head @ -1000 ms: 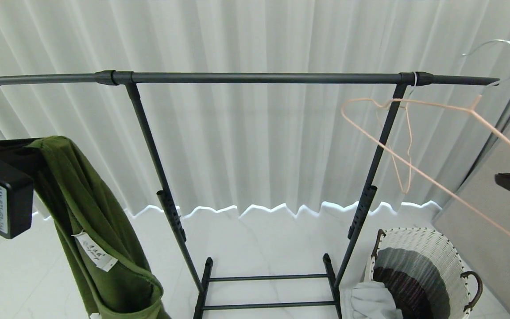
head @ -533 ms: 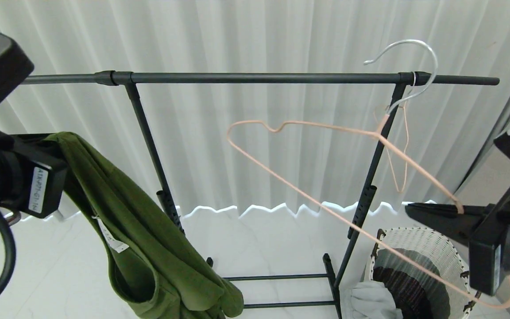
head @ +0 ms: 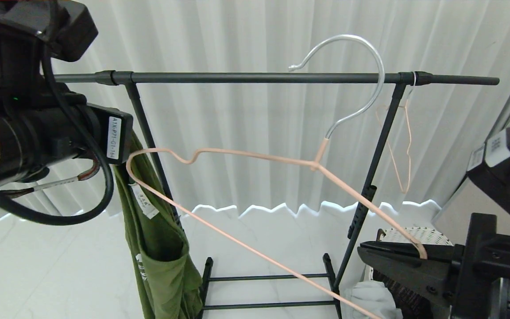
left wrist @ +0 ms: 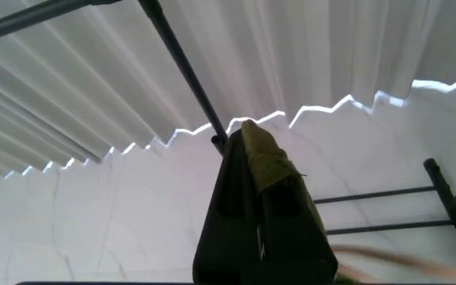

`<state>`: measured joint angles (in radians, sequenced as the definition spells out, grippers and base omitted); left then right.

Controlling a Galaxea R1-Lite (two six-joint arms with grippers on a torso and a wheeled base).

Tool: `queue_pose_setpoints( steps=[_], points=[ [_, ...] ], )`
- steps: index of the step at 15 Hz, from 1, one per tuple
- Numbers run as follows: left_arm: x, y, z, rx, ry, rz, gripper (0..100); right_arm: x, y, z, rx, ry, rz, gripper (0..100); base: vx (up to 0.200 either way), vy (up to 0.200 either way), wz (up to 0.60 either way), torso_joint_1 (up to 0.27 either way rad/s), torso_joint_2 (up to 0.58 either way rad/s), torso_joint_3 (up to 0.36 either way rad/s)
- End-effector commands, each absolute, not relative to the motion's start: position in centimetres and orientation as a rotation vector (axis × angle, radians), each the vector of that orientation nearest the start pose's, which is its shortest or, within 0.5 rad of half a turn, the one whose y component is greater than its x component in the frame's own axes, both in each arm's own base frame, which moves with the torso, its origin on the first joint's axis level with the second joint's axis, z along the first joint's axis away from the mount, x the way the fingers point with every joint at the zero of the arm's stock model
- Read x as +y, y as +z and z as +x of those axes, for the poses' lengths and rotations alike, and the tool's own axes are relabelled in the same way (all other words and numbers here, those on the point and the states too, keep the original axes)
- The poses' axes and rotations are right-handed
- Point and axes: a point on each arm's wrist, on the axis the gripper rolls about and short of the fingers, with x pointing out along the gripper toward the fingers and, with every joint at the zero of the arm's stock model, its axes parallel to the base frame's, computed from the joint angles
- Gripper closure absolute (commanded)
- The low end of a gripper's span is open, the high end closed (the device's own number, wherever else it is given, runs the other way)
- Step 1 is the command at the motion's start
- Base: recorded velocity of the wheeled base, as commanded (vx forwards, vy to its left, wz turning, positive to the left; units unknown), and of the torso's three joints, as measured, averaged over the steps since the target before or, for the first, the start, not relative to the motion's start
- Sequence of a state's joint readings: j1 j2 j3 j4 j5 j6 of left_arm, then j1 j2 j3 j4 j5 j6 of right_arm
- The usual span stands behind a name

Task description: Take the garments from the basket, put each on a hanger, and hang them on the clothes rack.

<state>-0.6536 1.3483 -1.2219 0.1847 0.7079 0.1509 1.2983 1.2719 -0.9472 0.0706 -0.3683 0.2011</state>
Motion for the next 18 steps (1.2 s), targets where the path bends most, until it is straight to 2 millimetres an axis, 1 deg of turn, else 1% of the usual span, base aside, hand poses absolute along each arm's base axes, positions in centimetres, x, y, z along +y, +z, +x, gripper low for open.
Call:
queue_pose_setpoints(
  steps=[1,5,7,10,12,14,18],
  points=[
    [-12.2,31.3,18.4,0.259,0.039,0.352,100,19.1,26.4,6.1,0.369,0.885,-0.124,100,0.000,0.000,0.00,0.000,0.00,0.000],
    [-12.1,31.3,18.3,0.258,0.039,0.349,100,19.1,26.4,6.2,0.367,0.879,-0.122,100,0.000,0.000,0.00,0.000,0.00,0.000],
    [-12.1,31.4,18.2,0.255,0.035,0.348,100,19.5,26.1,6.8,0.374,0.845,-0.126,100,0.000,0.000,0.00,0.000,0.00,0.000],
    [-12.1,31.4,18.1,0.254,0.034,0.347,100,20.5,26.4,7.9,0.362,0.814,-0.108,100,0.000,0.000,0.00,0.000,0.00,0.000],
    [-12.2,31.4,18.1,0.253,0.032,0.347,100,20.9,26.5,8.6,0.355,0.791,-0.095,100,0.000,0.000,0.00,0.000,0.00,0.000],
    [-12.3,31.4,18.0,0.253,0.026,0.346,100,21.5,26.5,8.9,0.337,0.789,-0.075,100,0.000,0.000,0.00,0.000,0.00,0.000],
    [-13.3,31.5,17.3,0.240,-0.023,0.297,100,24.1,25.9,9.9,0.325,0.791,-0.062,100,0.000,0.000,0.00,0.000,0.00,0.000]
  ],
)
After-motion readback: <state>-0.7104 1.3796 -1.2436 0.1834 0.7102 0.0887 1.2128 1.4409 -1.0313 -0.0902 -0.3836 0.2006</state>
